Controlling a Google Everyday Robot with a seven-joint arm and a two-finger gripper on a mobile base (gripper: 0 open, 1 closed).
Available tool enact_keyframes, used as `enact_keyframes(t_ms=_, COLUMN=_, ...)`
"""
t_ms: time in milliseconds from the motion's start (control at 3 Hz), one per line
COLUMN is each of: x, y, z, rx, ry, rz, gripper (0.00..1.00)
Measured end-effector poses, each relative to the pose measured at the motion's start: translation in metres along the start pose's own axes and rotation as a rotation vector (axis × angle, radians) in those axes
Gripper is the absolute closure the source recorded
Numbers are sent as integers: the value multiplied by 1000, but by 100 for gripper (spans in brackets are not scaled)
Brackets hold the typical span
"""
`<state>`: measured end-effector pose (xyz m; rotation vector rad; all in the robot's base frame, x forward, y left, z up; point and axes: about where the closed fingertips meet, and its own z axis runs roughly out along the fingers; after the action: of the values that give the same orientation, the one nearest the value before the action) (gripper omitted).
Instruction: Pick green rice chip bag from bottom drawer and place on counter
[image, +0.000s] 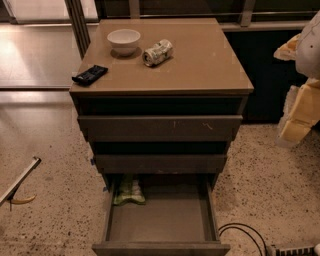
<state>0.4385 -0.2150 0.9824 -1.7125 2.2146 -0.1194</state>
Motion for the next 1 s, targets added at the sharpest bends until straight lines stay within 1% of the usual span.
enact_keyframes(t_ms=333, x=0, y=0, z=0, rx=0, ry=0, rz=0, gripper=0)
enact_keyframes(t_ms=667, x=0, y=0, z=13, rx=24, ry=-49, rz=39, gripper=0)
enact_keyframes(t_ms=1000, x=-9, y=16, z=61, rx=8, ry=-148, rz=104, gripper=0)
